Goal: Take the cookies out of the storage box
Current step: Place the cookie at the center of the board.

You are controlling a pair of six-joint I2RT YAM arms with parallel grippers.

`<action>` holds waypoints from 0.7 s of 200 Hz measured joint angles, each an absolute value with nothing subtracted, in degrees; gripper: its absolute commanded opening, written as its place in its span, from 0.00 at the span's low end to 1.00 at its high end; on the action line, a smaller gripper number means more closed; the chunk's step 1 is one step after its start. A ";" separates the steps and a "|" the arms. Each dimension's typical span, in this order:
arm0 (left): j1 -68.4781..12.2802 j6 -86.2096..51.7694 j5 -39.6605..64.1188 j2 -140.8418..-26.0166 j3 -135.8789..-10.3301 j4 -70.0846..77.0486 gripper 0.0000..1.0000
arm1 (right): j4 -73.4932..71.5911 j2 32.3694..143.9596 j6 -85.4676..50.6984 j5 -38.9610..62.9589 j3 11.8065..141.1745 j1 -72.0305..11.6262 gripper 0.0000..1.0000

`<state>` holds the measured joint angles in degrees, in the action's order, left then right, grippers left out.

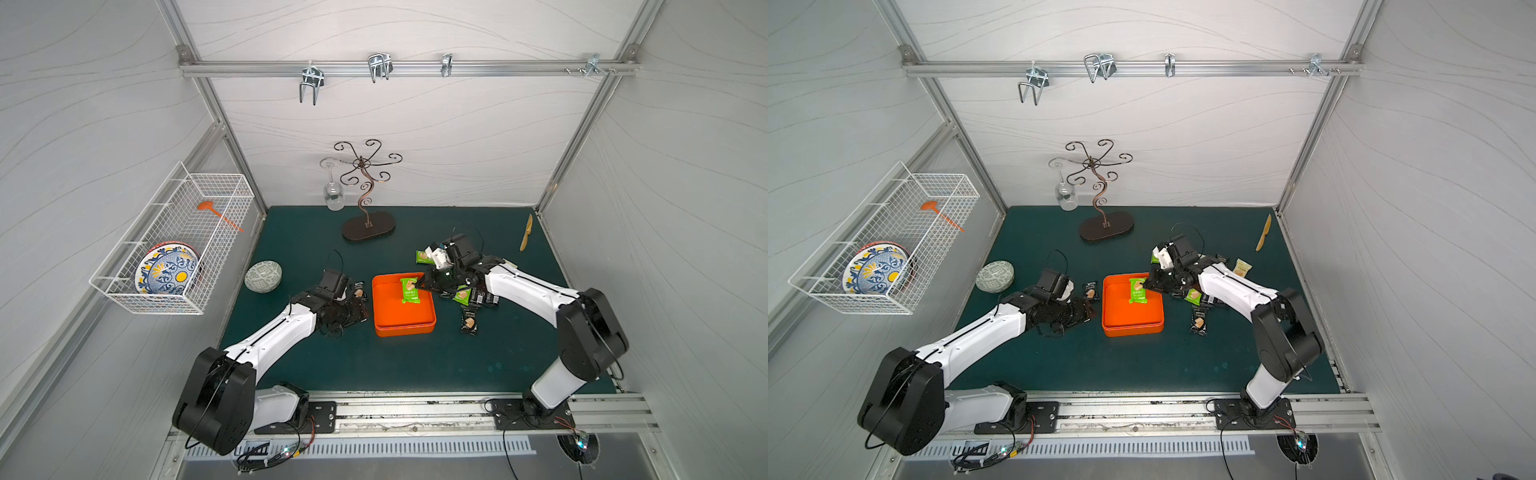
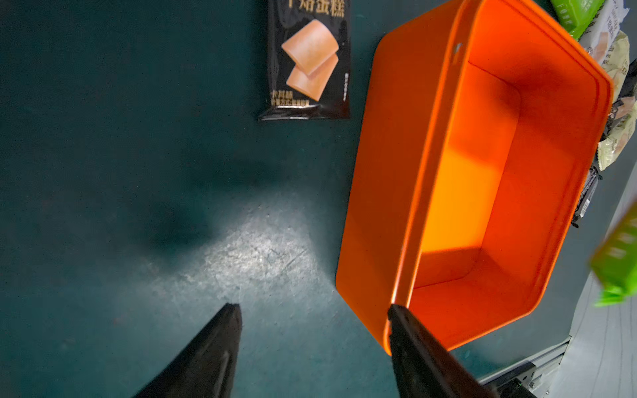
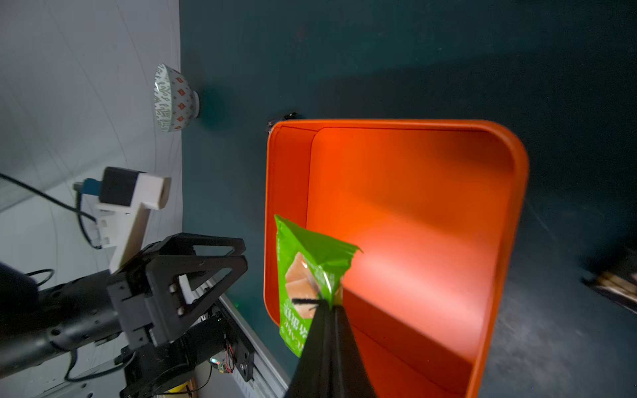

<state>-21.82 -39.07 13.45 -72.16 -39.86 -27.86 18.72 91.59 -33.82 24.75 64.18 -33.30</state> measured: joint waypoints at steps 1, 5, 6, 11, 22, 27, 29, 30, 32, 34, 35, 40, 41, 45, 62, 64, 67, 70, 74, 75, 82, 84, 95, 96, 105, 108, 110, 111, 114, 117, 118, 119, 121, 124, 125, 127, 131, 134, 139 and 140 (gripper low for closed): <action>-21.82 -39.05 13.45 -72.14 -39.86 -27.90 0.72 | 18.76 91.46 -33.78 24.75 64.18 -33.19 0.00; -21.82 -38.98 13.39 -72.05 -39.86 -28.08 0.72 | 19.44 90.52 -33.45 24.77 64.16 -32.64 0.00; -21.82 -38.98 13.37 -72.03 -39.86 -28.10 0.72 | 19.59 90.35 -33.34 24.73 64.14 -32.53 0.00; -21.82 -38.92 13.19 -71.92 -39.90 -28.34 0.72 | 20.32 89.27 -32.95 24.75 64.10 -31.81 0.00; -21.82 -38.65 12.95 -71.70 -40.18 -28.88 0.72 | 21.98 86.83 -31.99 24.71 63.70 -30.02 0.00; -21.80 -38.54 12.82 -71.66 -40.34 -29.06 0.72 | 22.74 85.73 -31.59 24.69 63.33 -29.19 0.00; -21.80 -38.50 12.82 -71.61 -40.40 -29.12 0.72 | 23.05 85.30 -31.42 24.73 63.13 -28.82 0.00; -21.80 -38.50 12.80 -71.61 -40.42 -29.12 0.72 | 23.18 85.17 -31.40 24.73 63.05 -28.73 0.00; -21.80 -38.41 12.75 -71.59 -40.49 -29.12 0.72 | 23.49 84.73 -31.31 24.69 62.85 -28.36 0.00; -21.80 -38.33 12.71 -71.59 -40.53 -29.12 0.72 | 23.88 84.25 -31.11 24.64 62.65 -27.92 0.00; -21.82 -38.30 12.71 -71.57 -40.56 -29.12 0.72 | 24.10 84.01 -31.00 24.69 62.50 -27.64 0.00; -21.80 -38.13 12.64 -71.53 -40.69 -29.15 0.72 | 25.02 83.02 -30.63 24.58 61.93 -26.63 0.00; -21.82 -38.13 12.62 -71.53 -40.71 -29.15 0.72 | 25.12 82.89 -30.55 24.56 61.82 -26.48 0.00; -21.80 -38.04 12.60 -71.50 -40.80 -29.15 0.72 | 25.93 82.15 -30.33 24.49 61.30 -25.69 0.00; -21.80 -37.65 12.34 -71.42 -41.34 -29.58 0.72 | 28.75 79.42 -29.39 23.99 58.74 -22.52 0.00; -21.80 -37.65 12.32 -71.40 -41.41 -29.63 0.72 | 29.15 79.15 -29.23 23.90 58.39 -22.22 0.00; -21.78 -37.54 12.25 -71.35 -41.47 -29.65 0.72 | 29.74 78.61 -28.99 23.68 57.84 -21.65 0.00; -21.76 -37.50 12.16 -71.29 -41.56 -29.67 0.72 | 30.17 78.28 -28.84 23.44 57.34 -21.26 0.00; -21.74 -37.43 12.14 -71.20 -41.63 -29.69 0.72 | 30.94 77.65 -28.62 22.96 56.64 -20.73 0.00; -21.71 -37.43 12.14 -71.18 -41.65 -29.69 0.72 | 31.05 77.54 -28.58 22.87 56.49 -20.64 0.00; -21.63 -37.26 11.99 -71.02 -41.71 -29.76 0.72 | 32.29 76.64 -28.36 22.37 55.44 -20.12 0.00; -21.56 -37.23 11.94 -70.94 -41.76 -29.82 0.72 | 32.49 76.47 -28.29 22.26 55.20 -20.05 0.00; -21.28 -36.99 11.64 -70.74 -42.15 -30.30 0.72 | 33.76 75.22 -27.64 21.52 53.60 -19.94 0.00; -21.26 -36.99 11.64 -70.74 -42.19 -30.30 0.72 | 33.91 75.07 -27.57 21.45 53.41 -19.97 0.00; -20.97 -36.75 11.49 -70.65 -42.59 -30.52 0.72 | 34.68 74.26 -27.33 21.10 52.18 -19.97 0.00; -20.84 -36.67 11.35 -70.63 -42.72 -30.59 0.72 | 34.92 74.02 -27.22 20.97 51.79 -19.97 0.00; -20.73 -36.62 11.33 -70.59 -42.81 -30.61 0.72 | 35.05 73.87 -27.16 20.93 51.51 -19.97 0.00; -20.71 -36.62 11.33 -70.59 -42.83 -30.61 0.72 | 35.11 73.76 -27.14 20.88 51.31 -19.97 0.00; -20.58 -36.58 11.29 -70.54 -42.96 -30.65 0.72 | 35.31 73.56 -27.09 20.78 50.94 -19.97 0.00; -20.43 -36.51 11.20 -70.50 -43.09 -30.65 0.72 | 35.42 73.32 -27.11 20.71 50.52 -19.97 0.00; -20.34 -36.47 11.18 -70.48 -43.16 -30.65 0.72 | 35.42 73.28 -27.09 20.71 50.46 -19.97 0.00; -20.32 -36.47 11.18 -70.48 -43.18 -30.65 0.72 | 35.42 73.19 -27.07 20.64 50.22 -19.97 0.00; -20.18 -36.40 11.16 -70.43 -43.27 -30.68 0.72 | 35.40 73.06 -27.14 20.58 49.84 -19.97 0.00; -20.01 -36.36 11.14 -70.41 -43.40 -30.68 0.72 | 35.38 72.86 -27.09 20.56 49.43 -19.97 0.00; -19.97 -36.34 11.11 -70.41 -43.42 -30.68 0.72 | 35.38 72.84 -27.11 20.53 49.30 -19.97 0.00; -19.84 -36.27 11.11 -70.37 -43.51 -30.68 0.72 | 35.40 72.71 -27.16 20.49 48.95 -19.97 0.00; -19.55 -36.18 11.09 -70.26 -43.62 -30.68 0.72 | 35.33 72.47 -27.16 20.51 48.25 -19.97 0.00; -19.35 -36.14 11.09 -70.17 -43.70 -30.70 0.72 | 35.33 72.34 -27.18 20.47 47.79 -19.97 0.00; -19.00 -36.07 11.09 -70.06 -43.90 -30.87 0.72 | 35.24 72.20 -27.22 20.47 46.96 -19.97 0.00; -18.94 -36.05 11.07 -70.04 -43.92 -30.89 0.72 | 35.20 72.18 -27.31 20.45 46.70 -19.97 0.00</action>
